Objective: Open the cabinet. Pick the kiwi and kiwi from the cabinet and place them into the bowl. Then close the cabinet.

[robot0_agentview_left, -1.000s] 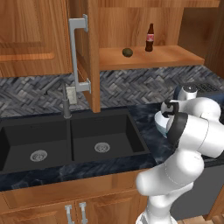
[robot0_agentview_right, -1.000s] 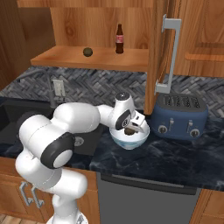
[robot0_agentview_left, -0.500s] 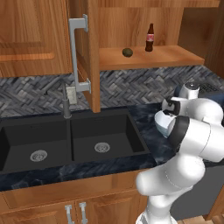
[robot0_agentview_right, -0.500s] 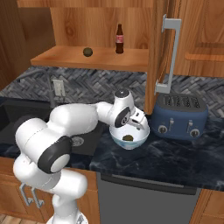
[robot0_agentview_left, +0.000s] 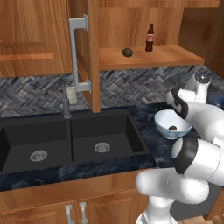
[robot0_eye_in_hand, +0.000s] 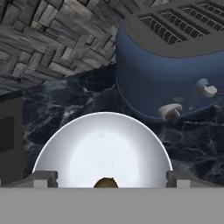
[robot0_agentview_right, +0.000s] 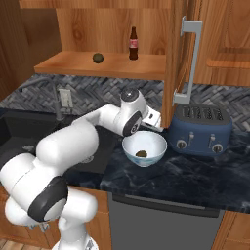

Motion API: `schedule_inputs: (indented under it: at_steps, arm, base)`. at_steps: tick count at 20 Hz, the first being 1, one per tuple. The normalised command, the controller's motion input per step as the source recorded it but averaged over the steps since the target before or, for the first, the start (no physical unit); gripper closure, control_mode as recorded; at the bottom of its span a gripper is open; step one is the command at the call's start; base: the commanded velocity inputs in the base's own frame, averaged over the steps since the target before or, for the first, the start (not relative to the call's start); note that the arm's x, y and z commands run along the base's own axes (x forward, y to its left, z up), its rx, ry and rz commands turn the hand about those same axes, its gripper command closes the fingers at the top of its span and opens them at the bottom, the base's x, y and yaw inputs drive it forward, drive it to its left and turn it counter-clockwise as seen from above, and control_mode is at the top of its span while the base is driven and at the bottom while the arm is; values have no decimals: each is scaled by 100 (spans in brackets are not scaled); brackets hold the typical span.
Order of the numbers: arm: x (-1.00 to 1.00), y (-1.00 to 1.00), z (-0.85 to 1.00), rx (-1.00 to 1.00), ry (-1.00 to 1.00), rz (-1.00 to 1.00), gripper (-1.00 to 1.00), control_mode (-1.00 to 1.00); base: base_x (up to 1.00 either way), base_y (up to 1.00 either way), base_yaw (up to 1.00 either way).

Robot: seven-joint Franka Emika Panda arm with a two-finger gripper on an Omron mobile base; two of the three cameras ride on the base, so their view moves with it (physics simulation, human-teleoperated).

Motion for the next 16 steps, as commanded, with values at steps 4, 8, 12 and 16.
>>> schedule_inputs:
  at_steps: [4,8,12,16]
  arm:
    - [-22,39,80,-10,-20,1,-100,-100]
    - [-31,56,77,-13,-20,4,-100,-100]
    - [-38,54,69,-14,-20,5,-100,-100]
    - [-49,48,74,-11,-18,6,-100,-100]
  base:
    - [0,0,0]
    - [0,0,0]
    - [0,0,0]
    - [0,0,0]
